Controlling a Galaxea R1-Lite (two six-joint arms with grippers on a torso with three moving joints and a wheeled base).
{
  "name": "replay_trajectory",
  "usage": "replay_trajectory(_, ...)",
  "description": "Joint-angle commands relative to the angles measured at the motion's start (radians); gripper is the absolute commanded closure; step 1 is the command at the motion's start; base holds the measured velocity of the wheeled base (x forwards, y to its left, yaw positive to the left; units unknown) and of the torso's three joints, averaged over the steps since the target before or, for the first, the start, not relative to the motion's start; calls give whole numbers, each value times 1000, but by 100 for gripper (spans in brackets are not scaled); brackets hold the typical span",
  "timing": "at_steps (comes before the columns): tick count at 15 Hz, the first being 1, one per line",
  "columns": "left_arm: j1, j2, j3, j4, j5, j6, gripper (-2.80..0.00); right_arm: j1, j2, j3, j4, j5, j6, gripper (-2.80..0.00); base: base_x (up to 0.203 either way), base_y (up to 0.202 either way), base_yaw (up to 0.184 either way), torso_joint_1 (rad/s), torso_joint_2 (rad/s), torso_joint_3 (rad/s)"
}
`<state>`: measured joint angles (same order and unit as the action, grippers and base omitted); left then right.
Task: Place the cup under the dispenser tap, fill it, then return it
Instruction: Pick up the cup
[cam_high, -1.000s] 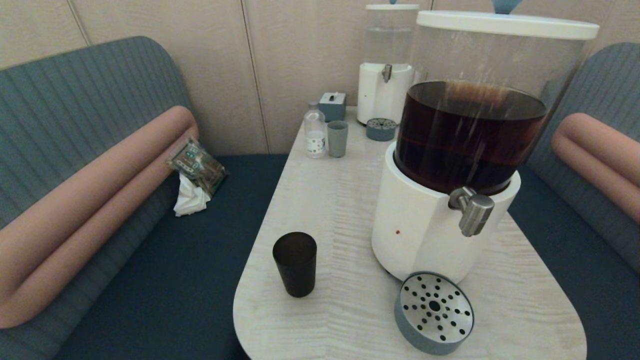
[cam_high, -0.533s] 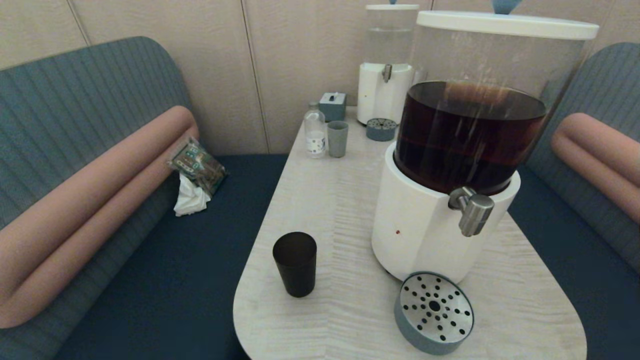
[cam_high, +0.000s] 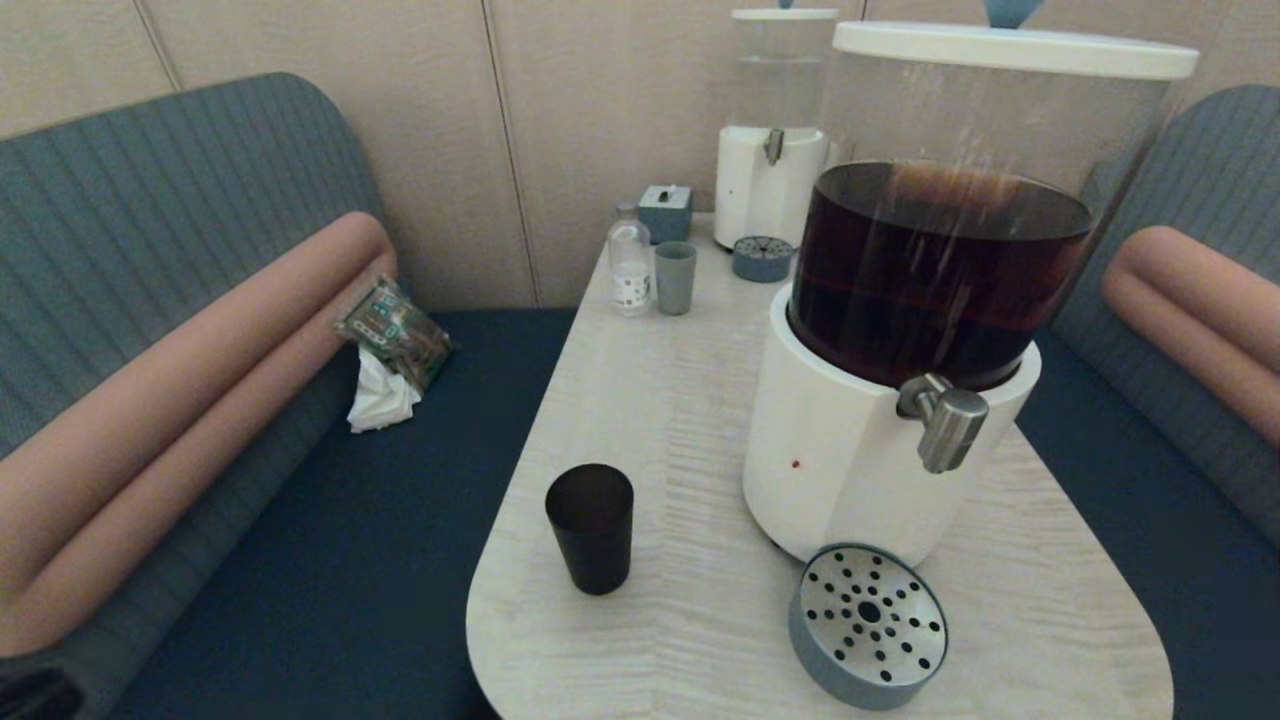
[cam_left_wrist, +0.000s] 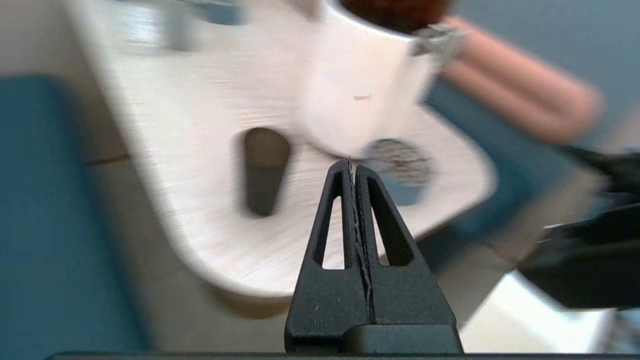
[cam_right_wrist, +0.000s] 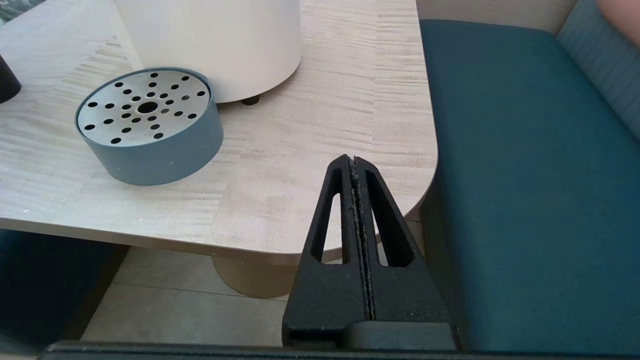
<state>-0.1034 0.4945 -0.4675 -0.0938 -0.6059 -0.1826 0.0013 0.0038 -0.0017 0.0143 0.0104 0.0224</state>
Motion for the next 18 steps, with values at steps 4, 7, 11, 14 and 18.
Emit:
replay_trajectory(4,-4,476,125,-511,-93,-31,0,0,-1,0,0,0,4,0,0,0,0,0,0,0)
replay_trajectory(7,13,705,215,-849,-105,-4,0,0,-1,0,0,0,-1,0,0,0,0,0,0,0)
replay_trajectory(11,63,910,284,-1113,-109,124,0,0,-2,0,0,1,-4,0,0,0,0,0,0,0)
replay_trajectory(14,67,955,331,-1228,-109,144,0,0,-2,0,0,0,-4,0,0,0,0,0,0,0)
replay_trajectory(18,67,993,357,-1234,-108,149,0,0,-1,0,1,0,5,0,0,0,0,0,0,0)
